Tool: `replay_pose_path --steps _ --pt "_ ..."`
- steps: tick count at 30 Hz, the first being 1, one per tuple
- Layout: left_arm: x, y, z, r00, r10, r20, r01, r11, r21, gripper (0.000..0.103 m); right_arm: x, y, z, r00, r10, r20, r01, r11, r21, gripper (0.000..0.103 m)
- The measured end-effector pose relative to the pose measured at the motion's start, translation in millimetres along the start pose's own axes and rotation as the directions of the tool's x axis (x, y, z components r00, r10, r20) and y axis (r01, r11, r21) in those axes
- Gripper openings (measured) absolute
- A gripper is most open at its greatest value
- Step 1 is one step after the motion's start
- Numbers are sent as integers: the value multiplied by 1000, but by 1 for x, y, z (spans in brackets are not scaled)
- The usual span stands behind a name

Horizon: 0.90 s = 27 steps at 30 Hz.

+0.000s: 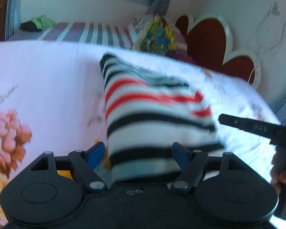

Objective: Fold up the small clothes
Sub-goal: 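Fold the bundle end with the right gripper toward the left gripper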

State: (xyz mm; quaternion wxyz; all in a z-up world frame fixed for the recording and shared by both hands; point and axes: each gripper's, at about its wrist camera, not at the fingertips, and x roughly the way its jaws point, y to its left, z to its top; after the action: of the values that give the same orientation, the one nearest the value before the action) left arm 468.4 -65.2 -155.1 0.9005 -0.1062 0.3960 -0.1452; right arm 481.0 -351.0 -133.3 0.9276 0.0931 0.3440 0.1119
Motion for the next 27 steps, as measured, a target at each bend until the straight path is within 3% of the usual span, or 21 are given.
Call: replay_pose_path --steps 4,9,12,14,16,20,27 --pt "14 -8 29 999 12 34 -12 1000 3 75 27 11 23 1000 21 -9 -21 999 -38 6" --pt "64 -5 57 999 46 -6 -46 999 -27 73 71 14 47 1000 -2 -6 1 999 -35 6" --pt "89 4 62 995 98 -29 -98 995 -15 76 102 6 54 999 -36 -40 34 999 -41 6" --pt "98 12 60 995 94 -38 -96 994 -50 81 118 -3 52 997 -48 -59 46 998 -40 5" --pt "102 16 58 995 91 -34 -94 992 -80 81 125 -12 46 997 -60 -52 57 997 -48 5" --pt "106 11 61 994 112 -11 -112 992 -54 80 142 -18 42 995 -88 -36 85 993 -80 5" --pt "113 11 66 990 141 -19 -142 987 -80 81 157 -18 50 991 -109 -78 99 987 -128 2"
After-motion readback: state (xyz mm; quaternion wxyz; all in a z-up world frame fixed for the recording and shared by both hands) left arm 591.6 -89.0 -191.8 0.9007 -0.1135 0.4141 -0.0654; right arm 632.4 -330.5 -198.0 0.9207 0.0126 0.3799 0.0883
